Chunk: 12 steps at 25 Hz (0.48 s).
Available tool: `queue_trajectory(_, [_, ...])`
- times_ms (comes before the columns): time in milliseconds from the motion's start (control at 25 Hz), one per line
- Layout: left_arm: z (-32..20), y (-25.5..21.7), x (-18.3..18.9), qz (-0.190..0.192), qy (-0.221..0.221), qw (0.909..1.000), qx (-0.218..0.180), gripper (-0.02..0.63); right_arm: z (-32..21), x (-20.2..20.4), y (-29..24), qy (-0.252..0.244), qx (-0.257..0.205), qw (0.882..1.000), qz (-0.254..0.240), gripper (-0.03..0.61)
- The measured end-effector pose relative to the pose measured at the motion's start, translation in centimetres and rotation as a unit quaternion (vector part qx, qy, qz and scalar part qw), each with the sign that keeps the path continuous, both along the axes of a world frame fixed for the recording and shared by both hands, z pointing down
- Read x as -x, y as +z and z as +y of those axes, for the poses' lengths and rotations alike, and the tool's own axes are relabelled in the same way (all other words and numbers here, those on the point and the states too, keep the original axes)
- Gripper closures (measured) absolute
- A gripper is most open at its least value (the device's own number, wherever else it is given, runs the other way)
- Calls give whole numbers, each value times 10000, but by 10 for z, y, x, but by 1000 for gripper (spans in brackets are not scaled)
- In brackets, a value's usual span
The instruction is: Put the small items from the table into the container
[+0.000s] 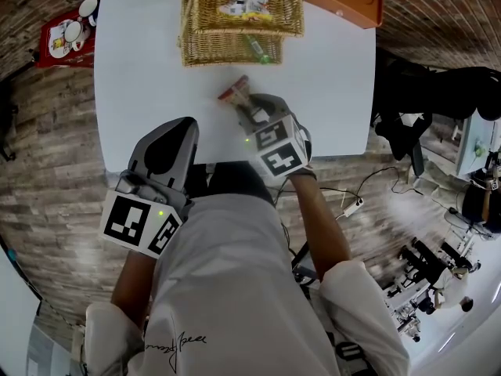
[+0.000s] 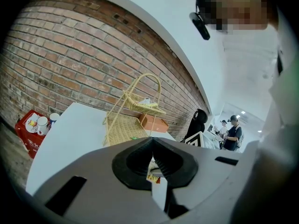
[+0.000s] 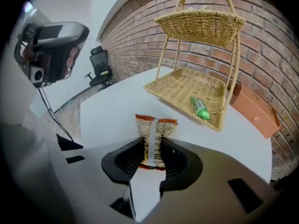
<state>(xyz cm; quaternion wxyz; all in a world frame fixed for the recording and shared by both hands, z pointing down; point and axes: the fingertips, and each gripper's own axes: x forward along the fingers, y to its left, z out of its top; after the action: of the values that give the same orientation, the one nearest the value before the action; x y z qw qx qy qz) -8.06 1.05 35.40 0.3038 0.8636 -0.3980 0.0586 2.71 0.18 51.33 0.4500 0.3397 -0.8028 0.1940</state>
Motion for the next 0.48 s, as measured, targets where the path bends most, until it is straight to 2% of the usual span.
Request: queue_trajectory(480, [-2,-3,1,55,129,9999,-96,604,-3,2,-13,74,-154,9998,88,451])
